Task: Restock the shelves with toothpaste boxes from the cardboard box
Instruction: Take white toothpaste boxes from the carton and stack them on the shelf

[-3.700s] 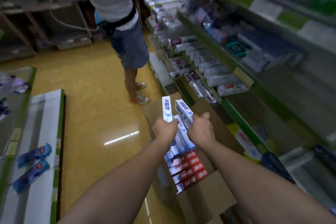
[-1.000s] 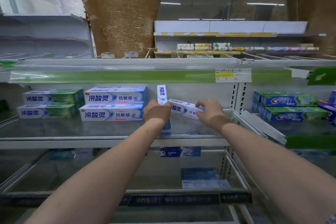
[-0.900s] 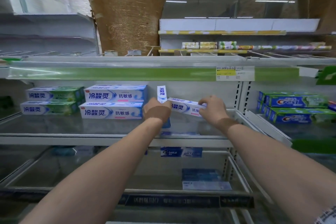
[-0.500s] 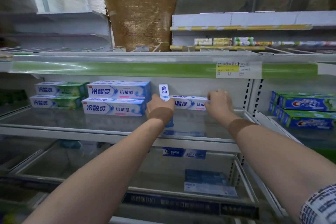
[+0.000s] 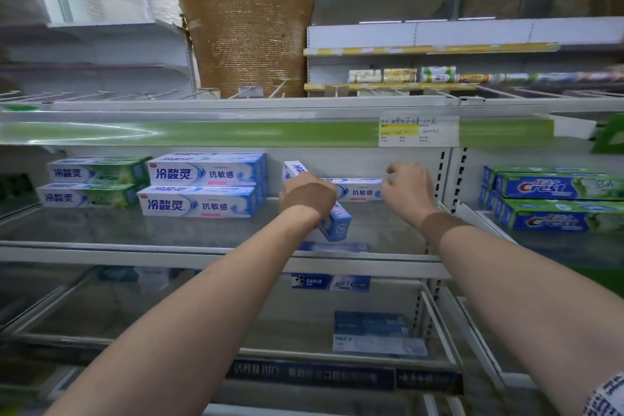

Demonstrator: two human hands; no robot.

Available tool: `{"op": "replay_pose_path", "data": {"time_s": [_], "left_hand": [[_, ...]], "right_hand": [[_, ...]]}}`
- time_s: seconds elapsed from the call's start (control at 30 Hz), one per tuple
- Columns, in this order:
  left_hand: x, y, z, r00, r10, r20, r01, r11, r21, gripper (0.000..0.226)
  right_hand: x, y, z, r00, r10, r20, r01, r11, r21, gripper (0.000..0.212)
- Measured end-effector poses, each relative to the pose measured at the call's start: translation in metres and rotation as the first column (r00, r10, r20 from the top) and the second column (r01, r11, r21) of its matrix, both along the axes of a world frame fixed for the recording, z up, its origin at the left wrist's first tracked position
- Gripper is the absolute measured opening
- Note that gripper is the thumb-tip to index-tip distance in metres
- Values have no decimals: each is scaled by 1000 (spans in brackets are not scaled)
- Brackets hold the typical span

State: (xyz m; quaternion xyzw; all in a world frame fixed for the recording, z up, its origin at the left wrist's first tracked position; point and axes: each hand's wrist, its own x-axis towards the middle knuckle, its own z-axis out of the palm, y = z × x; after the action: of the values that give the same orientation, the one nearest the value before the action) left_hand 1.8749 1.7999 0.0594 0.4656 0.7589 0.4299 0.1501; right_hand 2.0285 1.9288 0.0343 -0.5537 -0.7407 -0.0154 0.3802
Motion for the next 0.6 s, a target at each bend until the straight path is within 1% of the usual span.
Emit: {"op": "replay_pose_path", "data": {"time_s": [0.1,0.17,0.2,0.27,0.33,0.4,0.43,0.47,0.5,0.57,0.6], "left_hand": [[9,4,0,998,-25,-50,21,996,-88,25],[17,-3,3,993,-60,-99,47,991,-127,33],[19,-4,3,983,-87,-159,64,988,-144,34],[22,2,-4,951,-150,-271,92,972,-215,28],[24,2,-5,937,-165,-307,101,972,-214,22],[27,-1,-5,920,-236,-313,145,947,-287,14],[27,-2,-5,917,-240,-320,140,942,-304,12],[24,-3,-5,913,-240,-330,146,948,-284,11],[22,-4,-5,905,-253,-343,160,947,-278,15],[15,0,-8,842,-317,-436,185,930,-319,38],[11,2,-9,824,-317,-469,171,929,-328,47]], "right_hand": [[12,-2,-2,999,-25,-28,25,1000,-7,32],[18,-4,-5,999,-32,-31,32,999,-4,31],[21,-5,-7,999,-37,-30,37,999,-9,30],[25,-7,-9,998,-48,-38,47,999,-17,28],[27,-8,-10,997,-62,-47,61,998,-15,27],[28,-10,-12,997,-66,-48,65,998,-14,27],[28,-12,-12,997,-67,-49,66,998,-14,27],[27,-13,-13,996,-71,-49,70,997,-18,27],[27,-14,-13,996,-75,-49,74,997,-22,27],[27,-16,-13,996,-79,-46,79,997,-21,27],[28,-17,-13,996,-82,-42,81,996,-21,27]]}}
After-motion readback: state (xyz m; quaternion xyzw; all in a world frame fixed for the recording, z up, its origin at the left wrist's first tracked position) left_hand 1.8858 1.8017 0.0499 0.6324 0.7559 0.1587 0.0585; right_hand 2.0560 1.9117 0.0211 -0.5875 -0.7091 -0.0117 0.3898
